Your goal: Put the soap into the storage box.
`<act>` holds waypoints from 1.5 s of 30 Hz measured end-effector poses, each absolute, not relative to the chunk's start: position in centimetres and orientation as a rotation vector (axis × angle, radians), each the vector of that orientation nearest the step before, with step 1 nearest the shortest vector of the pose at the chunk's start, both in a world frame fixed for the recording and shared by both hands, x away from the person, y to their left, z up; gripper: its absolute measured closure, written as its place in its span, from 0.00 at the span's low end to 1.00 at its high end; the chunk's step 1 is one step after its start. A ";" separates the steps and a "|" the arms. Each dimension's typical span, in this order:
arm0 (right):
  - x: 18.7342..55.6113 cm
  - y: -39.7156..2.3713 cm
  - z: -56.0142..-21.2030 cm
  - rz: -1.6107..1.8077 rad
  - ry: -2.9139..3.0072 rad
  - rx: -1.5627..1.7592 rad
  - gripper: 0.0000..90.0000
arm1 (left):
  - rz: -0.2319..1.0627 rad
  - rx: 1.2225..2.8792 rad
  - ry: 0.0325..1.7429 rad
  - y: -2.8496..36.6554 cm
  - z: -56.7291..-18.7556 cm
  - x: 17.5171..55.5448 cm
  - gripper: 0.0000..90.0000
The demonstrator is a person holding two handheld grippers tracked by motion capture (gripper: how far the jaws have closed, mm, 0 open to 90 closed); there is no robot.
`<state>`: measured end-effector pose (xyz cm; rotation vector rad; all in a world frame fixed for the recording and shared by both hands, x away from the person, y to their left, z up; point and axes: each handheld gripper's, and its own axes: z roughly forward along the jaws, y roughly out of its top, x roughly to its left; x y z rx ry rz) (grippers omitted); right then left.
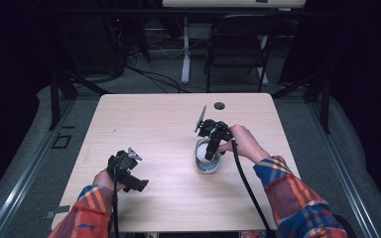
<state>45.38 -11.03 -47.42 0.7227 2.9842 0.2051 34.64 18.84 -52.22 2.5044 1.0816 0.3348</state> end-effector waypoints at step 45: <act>37.7 -26.7 -48.4 0.347 2.785 0.996 0.00 | 0.339 2.517 1.089 18.7 -52.3 34.6 0.00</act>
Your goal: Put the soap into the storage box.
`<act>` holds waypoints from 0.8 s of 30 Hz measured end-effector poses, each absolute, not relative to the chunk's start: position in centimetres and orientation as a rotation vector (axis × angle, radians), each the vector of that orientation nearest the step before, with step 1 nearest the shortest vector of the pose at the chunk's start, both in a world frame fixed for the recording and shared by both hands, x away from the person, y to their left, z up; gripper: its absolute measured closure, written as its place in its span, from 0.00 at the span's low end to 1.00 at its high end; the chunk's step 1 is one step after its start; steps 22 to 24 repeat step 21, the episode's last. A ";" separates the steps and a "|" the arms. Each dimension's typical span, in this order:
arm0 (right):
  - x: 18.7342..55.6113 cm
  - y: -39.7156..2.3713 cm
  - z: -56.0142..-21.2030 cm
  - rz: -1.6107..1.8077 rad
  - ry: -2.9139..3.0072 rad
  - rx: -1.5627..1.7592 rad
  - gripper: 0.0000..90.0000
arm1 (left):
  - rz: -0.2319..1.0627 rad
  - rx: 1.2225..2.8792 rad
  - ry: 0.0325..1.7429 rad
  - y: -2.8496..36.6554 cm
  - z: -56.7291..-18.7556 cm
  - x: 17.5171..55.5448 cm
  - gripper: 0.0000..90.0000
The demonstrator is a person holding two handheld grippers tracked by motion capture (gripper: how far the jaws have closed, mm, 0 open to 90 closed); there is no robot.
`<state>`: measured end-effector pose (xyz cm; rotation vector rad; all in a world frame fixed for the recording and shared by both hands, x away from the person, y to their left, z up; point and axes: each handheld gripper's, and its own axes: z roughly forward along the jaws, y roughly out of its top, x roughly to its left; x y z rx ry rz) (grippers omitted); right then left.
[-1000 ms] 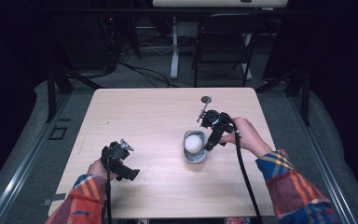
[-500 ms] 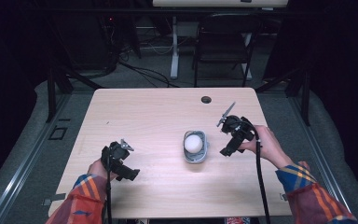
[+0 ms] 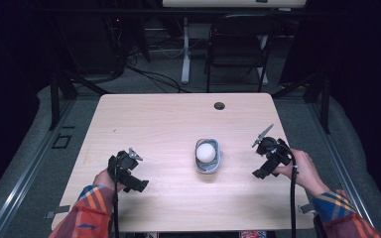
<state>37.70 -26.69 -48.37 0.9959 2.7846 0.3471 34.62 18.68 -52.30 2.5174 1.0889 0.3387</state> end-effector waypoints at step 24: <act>35.2 -29.5 -53.2 0.146 2.789 1.060 0.02 | 0.338 2.525 1.081 18.6 -52.3 34.6 0.00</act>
